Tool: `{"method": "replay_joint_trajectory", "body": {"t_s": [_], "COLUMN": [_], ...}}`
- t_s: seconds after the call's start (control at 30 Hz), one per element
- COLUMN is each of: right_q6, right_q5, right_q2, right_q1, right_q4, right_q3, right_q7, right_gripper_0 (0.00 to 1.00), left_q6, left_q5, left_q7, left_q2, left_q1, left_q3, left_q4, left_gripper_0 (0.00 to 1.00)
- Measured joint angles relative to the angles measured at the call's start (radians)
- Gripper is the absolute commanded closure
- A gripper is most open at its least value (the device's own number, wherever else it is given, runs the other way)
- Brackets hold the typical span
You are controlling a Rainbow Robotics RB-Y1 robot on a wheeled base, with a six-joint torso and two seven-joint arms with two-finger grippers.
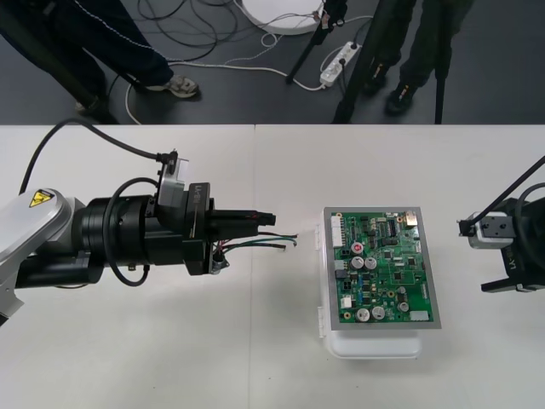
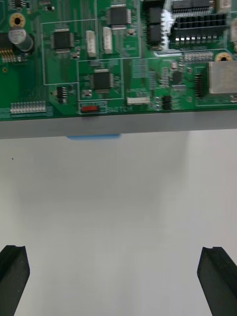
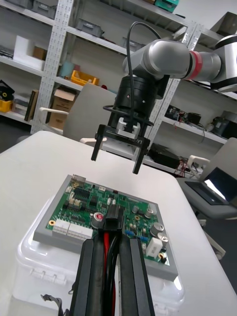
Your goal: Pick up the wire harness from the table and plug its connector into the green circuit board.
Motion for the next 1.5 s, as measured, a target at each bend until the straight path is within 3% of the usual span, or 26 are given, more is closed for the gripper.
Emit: {"method": "replay_joint_trajectory", "body": {"t_s": [0.57, 0.9, 1.2, 1.5], "right_q6": [0.129, 0.129, 0.108, 0.077], "right_q5": [0.071, 0.119, 0.208, 0.302], "right_q2": [0.002, 0.018, 0.018, 0.018], "right_q1": [-0.169, -0.202, -0.204, -0.204], "right_q4": [0.034, 0.040, -0.042, -0.107], "right_q3": [0.297, 0.347, 0.362, 0.362], "right_q7": [-0.018, -0.140, -0.267, -0.377], "right_gripper_0": [0.00, 0.00, 0.00, 0.00], "left_q6": [-0.189, -0.273, -0.288, -0.305], "left_q5": [-0.019, -0.077, -0.096, -0.100], "left_q7": [-0.326, -0.387, -0.609, -0.639], "left_q2": [-0.134, -0.211, -0.284, -0.349], "left_q1": [-0.011, -0.054, -0.093, -0.125], "left_q3": [0.009, 0.009, 0.009, 0.009], "left_q4": [0.315, 0.492, 0.618, 0.735], "left_gripper_0": [1.00, 1.00, 1.00, 1.00]}}
